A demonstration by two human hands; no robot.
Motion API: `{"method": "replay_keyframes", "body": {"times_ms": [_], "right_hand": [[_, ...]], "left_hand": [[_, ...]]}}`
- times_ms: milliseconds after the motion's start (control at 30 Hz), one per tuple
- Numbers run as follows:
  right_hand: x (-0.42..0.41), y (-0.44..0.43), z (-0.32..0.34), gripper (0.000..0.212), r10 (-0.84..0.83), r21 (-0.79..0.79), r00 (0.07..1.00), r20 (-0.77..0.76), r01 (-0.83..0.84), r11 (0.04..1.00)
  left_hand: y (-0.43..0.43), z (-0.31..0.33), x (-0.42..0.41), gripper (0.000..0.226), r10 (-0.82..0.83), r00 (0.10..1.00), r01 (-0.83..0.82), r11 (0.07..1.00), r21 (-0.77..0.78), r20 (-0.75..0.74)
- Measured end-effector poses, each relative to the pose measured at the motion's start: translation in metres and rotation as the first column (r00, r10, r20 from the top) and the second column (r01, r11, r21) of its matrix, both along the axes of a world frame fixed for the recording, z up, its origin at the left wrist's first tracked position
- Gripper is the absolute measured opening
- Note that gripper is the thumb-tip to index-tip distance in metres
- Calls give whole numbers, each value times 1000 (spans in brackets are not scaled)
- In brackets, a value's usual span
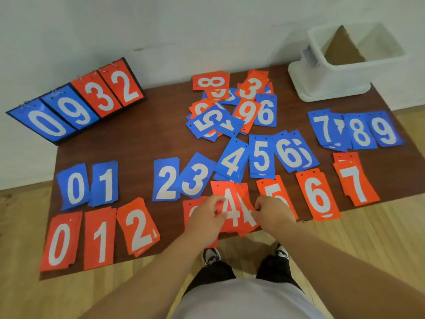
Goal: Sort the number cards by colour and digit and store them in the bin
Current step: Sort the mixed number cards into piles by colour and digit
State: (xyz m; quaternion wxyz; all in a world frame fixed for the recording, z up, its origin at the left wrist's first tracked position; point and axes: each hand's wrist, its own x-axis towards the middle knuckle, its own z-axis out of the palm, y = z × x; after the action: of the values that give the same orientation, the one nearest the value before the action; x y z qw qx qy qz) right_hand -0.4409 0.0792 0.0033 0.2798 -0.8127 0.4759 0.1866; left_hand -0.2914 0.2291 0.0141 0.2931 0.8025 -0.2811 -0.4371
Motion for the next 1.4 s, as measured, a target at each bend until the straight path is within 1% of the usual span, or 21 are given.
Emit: {"method": "replay_keyframes", "body": {"times_ms": [100,200,267,333,433,500,567,667,767,900,1033,1100,1233,1300,1400], "right_hand": [[-9,-7,7,17,-25,-22,1000,-8,25,999],[-18,-20,13,13,-33,3,999,4,33,999],[-24,-31,14,11,-22,20,999,32,22,1000],[-31,-40,14,9,9,29,998,68,-11,1000],[-36,-54,15,9,69,52,989,133,-77,996],[-37,-66,16,9,111,43,981,162,-120,992],[-37,-79,19,10,145,38,970,197,-155,987],[-39,-100,30,19,217,-11,944,248,-221,975],[-38,-126,41,19,250,-36,926,284,-250,968],[-31,-156,52,20,286,-59,903,320,-282,958],[-18,-173,56,23,268,-55,890,369,-267,962],[-9,-178,53,26,252,-45,891,376,-254,966],[11,-187,39,28,193,5,920,342,-207,978],[24,-193,33,28,139,14,938,319,-151,988],[52,-212,24,27,14,31,957,290,-24,999]], "left_hand": [[-15,-11,-17,30,-131,984,123,990,71,124],[-22,-22,-28,34,-261,941,224,958,182,215],[-25,-25,-34,40,-331,902,266,932,246,277],[-29,-25,-40,45,-367,853,255,913,317,372],[-34,-20,-52,45,-337,800,148,913,381,497],[-37,-18,-59,45,-311,796,101,914,392,520],[-41,-14,-63,44,-260,813,51,923,382,521],[-48,-3,-65,46,-130,830,-58,947,316,542],[-57,12,-64,49,-1,807,-162,961,223,591],[-71,35,-54,51,150,776,-283,951,126,613],[-83,48,-37,52,214,748,-332,940,75,629],[-88,49,-25,52,224,754,-337,939,71,618],[-99,40,6,51,214,784,-324,942,90,583],[-107,35,30,52,194,795,-307,946,105,575],[-122,27,74,54,181,804,-296,948,118,567]]}}
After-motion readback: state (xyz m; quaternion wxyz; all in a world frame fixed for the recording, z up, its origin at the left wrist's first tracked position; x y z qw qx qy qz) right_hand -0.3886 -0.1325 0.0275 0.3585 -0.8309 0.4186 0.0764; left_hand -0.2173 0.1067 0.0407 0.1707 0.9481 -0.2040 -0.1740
